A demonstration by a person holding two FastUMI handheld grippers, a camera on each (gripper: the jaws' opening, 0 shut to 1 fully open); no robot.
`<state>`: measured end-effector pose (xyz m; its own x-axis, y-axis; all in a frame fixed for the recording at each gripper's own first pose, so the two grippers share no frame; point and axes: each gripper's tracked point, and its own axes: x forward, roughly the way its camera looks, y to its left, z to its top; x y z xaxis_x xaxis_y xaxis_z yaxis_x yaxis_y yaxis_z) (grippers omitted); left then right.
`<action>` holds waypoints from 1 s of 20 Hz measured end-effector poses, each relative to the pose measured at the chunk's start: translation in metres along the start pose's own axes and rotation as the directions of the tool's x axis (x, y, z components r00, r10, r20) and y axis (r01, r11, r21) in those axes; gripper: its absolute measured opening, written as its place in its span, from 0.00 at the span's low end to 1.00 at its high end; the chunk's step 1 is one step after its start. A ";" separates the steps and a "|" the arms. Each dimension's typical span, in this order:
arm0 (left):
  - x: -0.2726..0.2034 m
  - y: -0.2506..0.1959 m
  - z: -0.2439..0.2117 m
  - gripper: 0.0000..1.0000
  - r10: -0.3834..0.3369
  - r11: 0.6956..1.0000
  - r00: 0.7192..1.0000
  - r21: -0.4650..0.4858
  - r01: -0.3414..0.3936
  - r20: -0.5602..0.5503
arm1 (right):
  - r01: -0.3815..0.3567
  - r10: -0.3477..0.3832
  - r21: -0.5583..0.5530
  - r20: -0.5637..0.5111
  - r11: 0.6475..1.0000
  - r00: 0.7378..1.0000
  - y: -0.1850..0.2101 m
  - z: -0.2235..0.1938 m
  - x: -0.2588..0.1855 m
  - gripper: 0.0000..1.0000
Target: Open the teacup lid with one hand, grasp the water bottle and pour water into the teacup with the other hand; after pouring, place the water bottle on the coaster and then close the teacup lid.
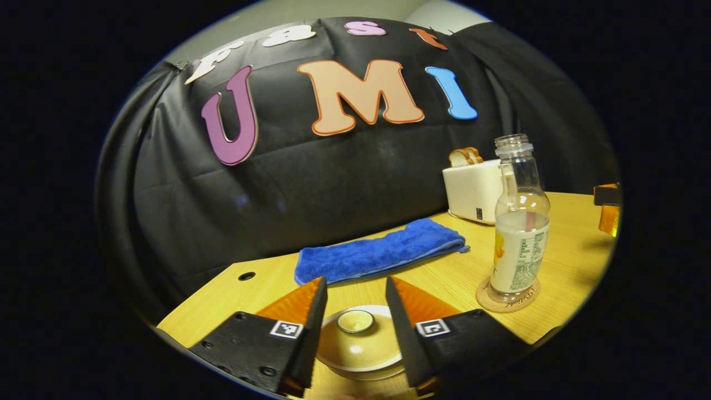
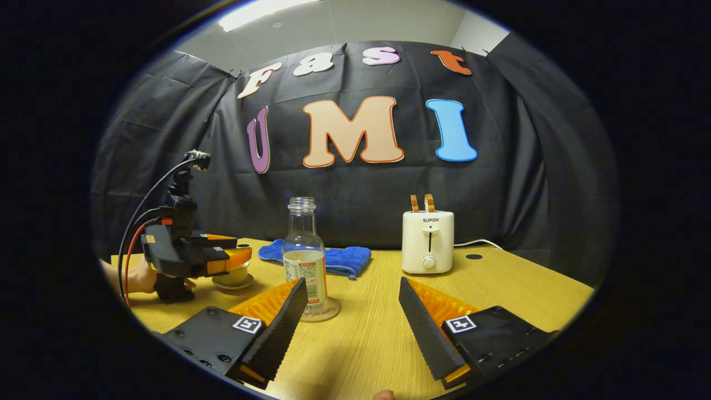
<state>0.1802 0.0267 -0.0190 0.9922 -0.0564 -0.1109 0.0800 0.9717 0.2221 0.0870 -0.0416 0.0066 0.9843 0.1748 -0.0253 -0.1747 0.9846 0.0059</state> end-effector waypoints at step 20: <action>-0.040 0.011 0.008 0.96 0.069 0.985 0.995 -0.162 -0.057 0.069 | 0.001 -0.001 -0.002 0.002 1.000 1.000 -0.003 -0.002 0.002 1.00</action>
<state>0.1417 0.0379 -0.0043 0.9996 -0.0050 -0.0279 0.0069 0.9976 0.0685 0.0897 -0.0438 0.0049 0.9845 0.1739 -0.0230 -0.1739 0.9848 0.0041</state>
